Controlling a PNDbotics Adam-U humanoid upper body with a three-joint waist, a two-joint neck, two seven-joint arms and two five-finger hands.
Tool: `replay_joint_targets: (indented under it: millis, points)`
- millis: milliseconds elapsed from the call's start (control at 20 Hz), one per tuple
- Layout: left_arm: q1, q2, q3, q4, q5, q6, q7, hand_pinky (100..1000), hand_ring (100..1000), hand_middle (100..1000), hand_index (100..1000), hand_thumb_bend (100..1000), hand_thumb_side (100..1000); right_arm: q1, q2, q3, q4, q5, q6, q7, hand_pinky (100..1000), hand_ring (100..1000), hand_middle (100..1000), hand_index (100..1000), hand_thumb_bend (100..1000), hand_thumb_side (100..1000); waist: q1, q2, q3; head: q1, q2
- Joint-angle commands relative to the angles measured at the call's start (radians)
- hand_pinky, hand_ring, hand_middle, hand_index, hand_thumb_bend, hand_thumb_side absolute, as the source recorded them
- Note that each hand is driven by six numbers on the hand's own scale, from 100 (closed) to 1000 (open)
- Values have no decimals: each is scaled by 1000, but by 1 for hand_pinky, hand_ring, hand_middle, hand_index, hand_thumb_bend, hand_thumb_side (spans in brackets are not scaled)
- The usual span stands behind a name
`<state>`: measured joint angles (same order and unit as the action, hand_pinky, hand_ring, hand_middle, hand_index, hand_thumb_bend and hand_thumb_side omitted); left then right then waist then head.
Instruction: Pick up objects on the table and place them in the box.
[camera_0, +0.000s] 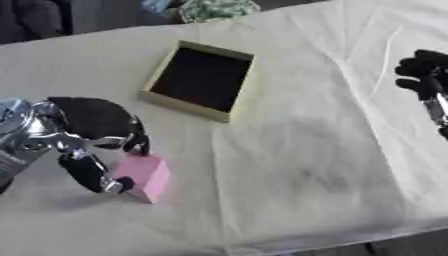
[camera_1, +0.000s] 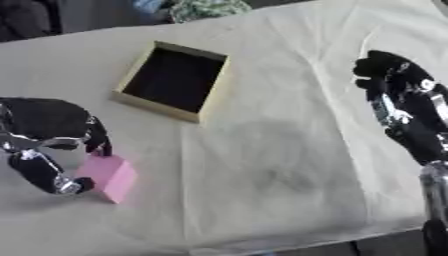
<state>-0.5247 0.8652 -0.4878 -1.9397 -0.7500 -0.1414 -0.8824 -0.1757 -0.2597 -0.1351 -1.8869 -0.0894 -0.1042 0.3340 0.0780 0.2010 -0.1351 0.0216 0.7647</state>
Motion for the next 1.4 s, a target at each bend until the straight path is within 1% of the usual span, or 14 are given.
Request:
replay_joint_targets:
  millis: [50,250,400,700,800,1050,1400]
  points:
    - [-1,55,45,-52,-1,2,-16,805,639,545,879,487,464,-7,-16,-4,-20,-1,1,-1,858,858,789,878,100,408,-2,-15,3,-5,5]
    - [5,71,69,-60,13,-2,-5,806,645,557,882,498,475,-6,-15,-4,-20,0,2,-1,859,858,789,878,100,409,-1,-17,5,-6,5]
    - [7,69,68,-60,22,8,4,803,659,597,884,498,473,-6,-15,-4,-20,0,3,-1,859,858,789,878,100,409,-1,-18,5,-6,5]
    - [3,37,42,-47,16,51,23,800,679,627,886,489,461,-6,-14,-4,-20,-1,3,0,859,858,789,878,100,411,-1,-17,-1,-5,5]
    - [-3,21,30,-28,7,56,41,809,705,660,889,484,458,-6,-14,-3,-20,-1,3,1,859,858,789,878,100,412,-1,-16,-2,-5,5]
    - [-20,-14,7,24,-23,48,83,821,728,694,895,481,457,-7,-13,-2,-20,-2,3,2,859,858,789,878,100,413,-2,-15,-3,-4,5]
    - [-29,-53,-22,97,-55,28,113,824,735,712,901,477,443,-8,-12,-1,-20,-3,3,4,859,858,789,878,100,414,-3,-13,-9,-2,5]
